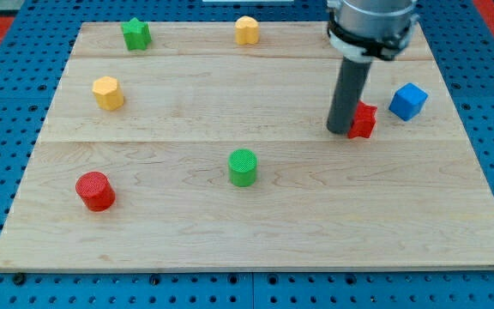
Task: Push the blue cube closer to the green circle
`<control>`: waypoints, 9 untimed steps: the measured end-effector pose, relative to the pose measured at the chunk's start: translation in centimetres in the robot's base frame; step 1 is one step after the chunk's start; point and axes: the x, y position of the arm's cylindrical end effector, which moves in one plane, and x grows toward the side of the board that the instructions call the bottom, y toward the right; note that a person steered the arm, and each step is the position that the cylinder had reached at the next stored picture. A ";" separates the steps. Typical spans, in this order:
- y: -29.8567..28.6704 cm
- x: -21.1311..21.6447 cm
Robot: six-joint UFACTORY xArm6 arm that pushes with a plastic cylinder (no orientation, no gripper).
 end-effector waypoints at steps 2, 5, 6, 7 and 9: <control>-0.7 -6.0; 8.8 3.9; 6.9 -0.2; 12.9 -3.6; 8.3 6.6</control>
